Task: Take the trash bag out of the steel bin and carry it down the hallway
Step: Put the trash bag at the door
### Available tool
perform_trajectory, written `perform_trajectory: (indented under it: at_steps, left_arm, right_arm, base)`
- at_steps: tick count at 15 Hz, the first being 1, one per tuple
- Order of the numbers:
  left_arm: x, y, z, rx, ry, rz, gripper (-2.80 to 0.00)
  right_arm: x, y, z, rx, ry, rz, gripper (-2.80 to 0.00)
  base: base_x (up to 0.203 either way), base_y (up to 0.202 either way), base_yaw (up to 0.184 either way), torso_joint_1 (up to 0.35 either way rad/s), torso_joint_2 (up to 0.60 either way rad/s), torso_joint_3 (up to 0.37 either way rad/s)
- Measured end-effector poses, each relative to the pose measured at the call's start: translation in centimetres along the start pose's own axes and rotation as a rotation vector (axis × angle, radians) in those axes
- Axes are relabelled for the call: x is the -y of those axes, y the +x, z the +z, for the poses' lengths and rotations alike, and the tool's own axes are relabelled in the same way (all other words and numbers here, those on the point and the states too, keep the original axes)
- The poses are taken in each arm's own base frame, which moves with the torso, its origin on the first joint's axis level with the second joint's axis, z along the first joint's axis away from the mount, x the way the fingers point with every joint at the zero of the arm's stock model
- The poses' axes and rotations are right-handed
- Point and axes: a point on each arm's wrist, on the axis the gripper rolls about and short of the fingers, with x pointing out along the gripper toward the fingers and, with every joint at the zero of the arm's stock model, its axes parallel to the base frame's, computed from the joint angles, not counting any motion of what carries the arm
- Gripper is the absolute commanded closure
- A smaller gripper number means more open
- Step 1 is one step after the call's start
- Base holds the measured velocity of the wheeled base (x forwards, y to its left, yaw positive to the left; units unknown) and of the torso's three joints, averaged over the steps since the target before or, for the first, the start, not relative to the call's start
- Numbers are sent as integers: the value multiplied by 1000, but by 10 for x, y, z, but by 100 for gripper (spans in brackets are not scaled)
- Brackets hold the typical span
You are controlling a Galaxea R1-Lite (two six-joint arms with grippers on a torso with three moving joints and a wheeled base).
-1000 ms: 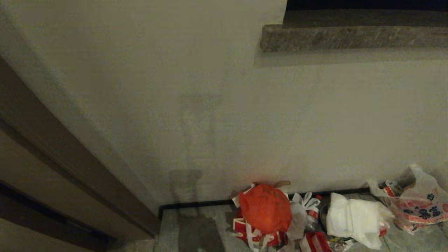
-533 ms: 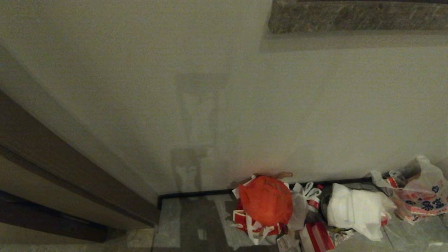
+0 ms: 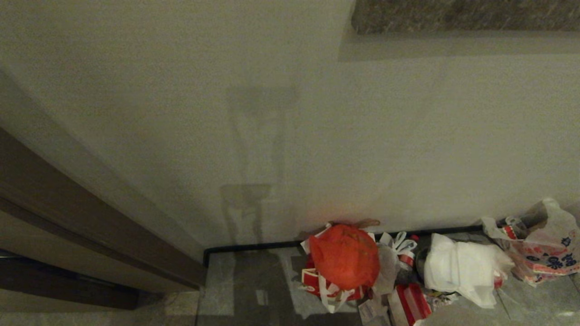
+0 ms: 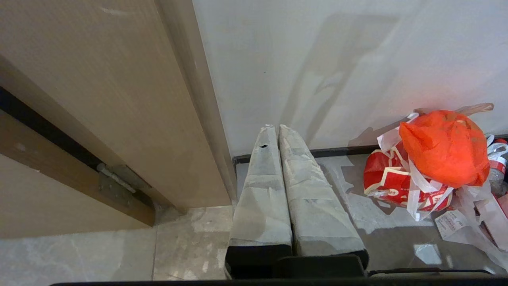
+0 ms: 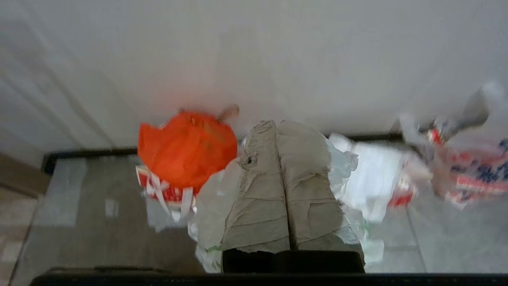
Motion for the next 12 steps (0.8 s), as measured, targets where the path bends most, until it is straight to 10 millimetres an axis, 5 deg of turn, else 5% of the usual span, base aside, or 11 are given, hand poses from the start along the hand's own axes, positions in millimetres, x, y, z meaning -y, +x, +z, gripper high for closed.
perform_trajectory:
  at_steps: [3,6,9,12]
  left_arm:
    - [0,0,0,0,0,0,0]
    - [0,0,0,0,0,0,0]
    - [0,0,0,0,0,1,0]
    - [0,0,0,0,0,1,0]
  right_arm:
    - [1,-15,53,20,1,17,0]
    - [0,-5,91,-159,-3,87,0]
    - [0,38,126,-302,-12,113,0]
    - [0,98,137,-477,-71,109,0]
  base:
    - [0,0,0,0,0,0]
    - [0,0,0,0,0,0]
    - [0,0,0,0,0,0]
    - [0,0,0,0,0,0]
